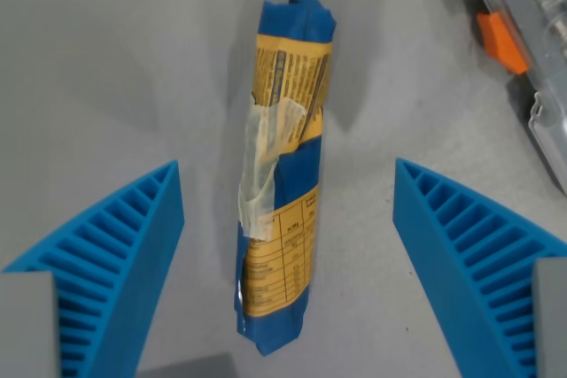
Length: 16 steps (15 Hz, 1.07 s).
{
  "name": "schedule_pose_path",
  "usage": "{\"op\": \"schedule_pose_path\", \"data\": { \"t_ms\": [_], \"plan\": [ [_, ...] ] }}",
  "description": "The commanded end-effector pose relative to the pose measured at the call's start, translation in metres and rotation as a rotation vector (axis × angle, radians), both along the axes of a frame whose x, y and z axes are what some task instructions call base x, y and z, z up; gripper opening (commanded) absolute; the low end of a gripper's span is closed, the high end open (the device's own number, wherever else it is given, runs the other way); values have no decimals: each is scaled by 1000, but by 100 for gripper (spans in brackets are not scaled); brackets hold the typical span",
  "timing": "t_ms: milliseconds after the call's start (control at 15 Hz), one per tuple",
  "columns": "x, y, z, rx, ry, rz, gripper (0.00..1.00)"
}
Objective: Pick up the blue bag
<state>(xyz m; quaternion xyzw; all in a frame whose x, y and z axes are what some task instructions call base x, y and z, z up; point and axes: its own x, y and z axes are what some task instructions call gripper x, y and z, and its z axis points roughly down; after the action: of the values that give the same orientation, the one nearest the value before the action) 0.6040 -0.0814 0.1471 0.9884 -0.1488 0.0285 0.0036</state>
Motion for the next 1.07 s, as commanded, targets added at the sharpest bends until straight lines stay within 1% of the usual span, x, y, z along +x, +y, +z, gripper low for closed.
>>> {"op": "schedule_pose_path", "data": {
  "t_ms": [67, 200, 267, 1067],
  "plan": [
    [4, -2, -17, 31, -9, -18, 100],
    [4, -1, -27, 29, -19, -17, 100],
    [2, 0, -32, 30, -18, -16, 0],
    [2, 0, -32, 30, -18, -16, 0]
  ]
}}
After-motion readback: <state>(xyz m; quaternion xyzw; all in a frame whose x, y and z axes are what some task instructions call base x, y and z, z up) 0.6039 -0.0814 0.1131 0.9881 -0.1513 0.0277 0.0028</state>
